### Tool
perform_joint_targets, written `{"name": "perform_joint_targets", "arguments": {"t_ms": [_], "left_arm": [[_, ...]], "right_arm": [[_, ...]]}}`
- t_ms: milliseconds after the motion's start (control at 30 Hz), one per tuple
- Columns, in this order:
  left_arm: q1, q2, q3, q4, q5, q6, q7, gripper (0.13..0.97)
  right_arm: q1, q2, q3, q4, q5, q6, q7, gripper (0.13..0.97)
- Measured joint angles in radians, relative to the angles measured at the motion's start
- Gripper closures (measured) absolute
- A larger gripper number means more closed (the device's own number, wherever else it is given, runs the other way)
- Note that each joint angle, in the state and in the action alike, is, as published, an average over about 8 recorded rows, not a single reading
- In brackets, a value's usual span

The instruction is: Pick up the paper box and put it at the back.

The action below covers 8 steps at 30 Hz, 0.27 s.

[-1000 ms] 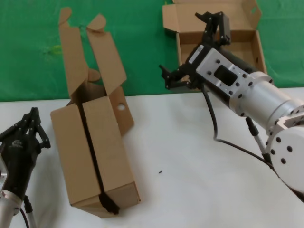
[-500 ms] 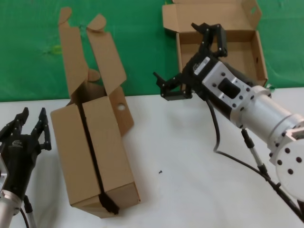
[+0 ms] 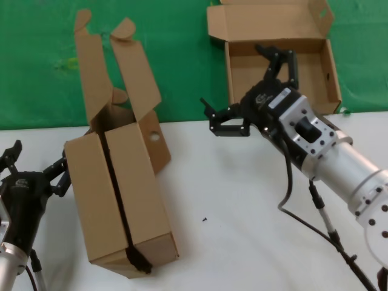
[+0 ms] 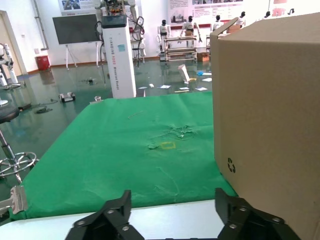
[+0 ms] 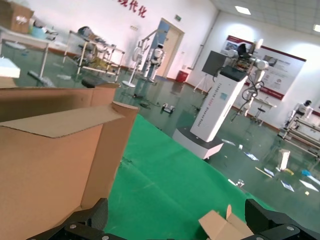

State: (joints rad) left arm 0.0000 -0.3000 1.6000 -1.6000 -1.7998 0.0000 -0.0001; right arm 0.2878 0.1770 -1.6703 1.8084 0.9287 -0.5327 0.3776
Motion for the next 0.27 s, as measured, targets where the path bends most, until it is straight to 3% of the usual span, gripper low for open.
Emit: {"name": "perform_joint_targets", "arguments": {"t_ms": [267], "left_arm": [[0.000, 0.000, 0.000, 0.000, 0.000, 0.000, 0.000, 0.492]], "right_arm": [[-0.039, 0.017, 0.009, -0.028, 0.117, 0.071, -0.050, 0.129]]}}
